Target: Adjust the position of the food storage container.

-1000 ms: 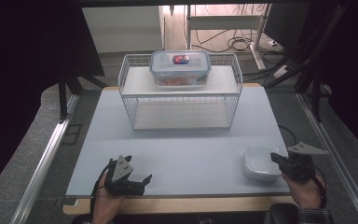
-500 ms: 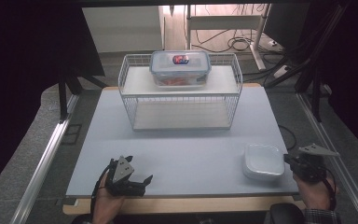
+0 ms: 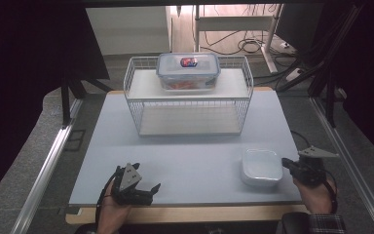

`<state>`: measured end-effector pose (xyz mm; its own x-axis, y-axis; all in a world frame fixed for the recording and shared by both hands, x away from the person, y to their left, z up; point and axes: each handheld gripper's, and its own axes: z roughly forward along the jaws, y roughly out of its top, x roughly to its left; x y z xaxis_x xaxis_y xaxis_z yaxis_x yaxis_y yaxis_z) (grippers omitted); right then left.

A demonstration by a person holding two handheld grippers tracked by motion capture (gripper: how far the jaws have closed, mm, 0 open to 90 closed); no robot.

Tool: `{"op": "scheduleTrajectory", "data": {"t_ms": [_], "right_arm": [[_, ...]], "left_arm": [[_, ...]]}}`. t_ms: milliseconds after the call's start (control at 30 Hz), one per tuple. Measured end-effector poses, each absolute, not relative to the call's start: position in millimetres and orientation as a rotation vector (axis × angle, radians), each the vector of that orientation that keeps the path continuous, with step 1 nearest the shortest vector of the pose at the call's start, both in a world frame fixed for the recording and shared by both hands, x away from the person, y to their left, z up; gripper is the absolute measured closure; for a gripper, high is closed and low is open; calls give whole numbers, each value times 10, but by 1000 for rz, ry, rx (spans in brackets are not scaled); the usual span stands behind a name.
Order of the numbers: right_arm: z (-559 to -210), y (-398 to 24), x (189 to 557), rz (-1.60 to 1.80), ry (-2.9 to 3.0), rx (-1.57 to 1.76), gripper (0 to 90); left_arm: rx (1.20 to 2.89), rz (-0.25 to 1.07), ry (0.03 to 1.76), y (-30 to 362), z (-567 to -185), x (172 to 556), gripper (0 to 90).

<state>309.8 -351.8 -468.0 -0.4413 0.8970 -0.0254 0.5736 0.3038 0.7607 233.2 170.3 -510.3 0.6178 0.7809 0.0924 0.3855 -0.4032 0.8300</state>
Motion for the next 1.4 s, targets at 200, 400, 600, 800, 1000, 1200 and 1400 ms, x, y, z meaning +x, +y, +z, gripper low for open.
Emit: {"op": "scheduleTrajectory", "data": {"t_ms": [200,400,600,800,1000,1200,1400], "right_arm": [[-4702,-3300,3170,991,2187,1265,898],[-4730,-3036,3206,1031,2257,1211,897],[-4762,-2778,3224,1069,2318,1162,897],[-4797,-2530,3243,1095,2370,1116,897],[-4823,-2296,3215,1105,2431,1057,896],[-4847,-2151,3190,1115,2473,1025,896],[-4884,-1975,3201,1112,2516,1001,894]], "left_arm": [[2025,607,919,1697,-5110,2339,30],[2033,604,922,1690,-5121,2347,30],[2038,599,926,1686,-5126,2351,30],[2042,595,930,1680,-5135,2358,30],[2046,590,934,1686,-5139,2362,30],[2046,587,938,1685,-5143,2365,30],[2048,584,941,1687,-5142,2365,30]]}}
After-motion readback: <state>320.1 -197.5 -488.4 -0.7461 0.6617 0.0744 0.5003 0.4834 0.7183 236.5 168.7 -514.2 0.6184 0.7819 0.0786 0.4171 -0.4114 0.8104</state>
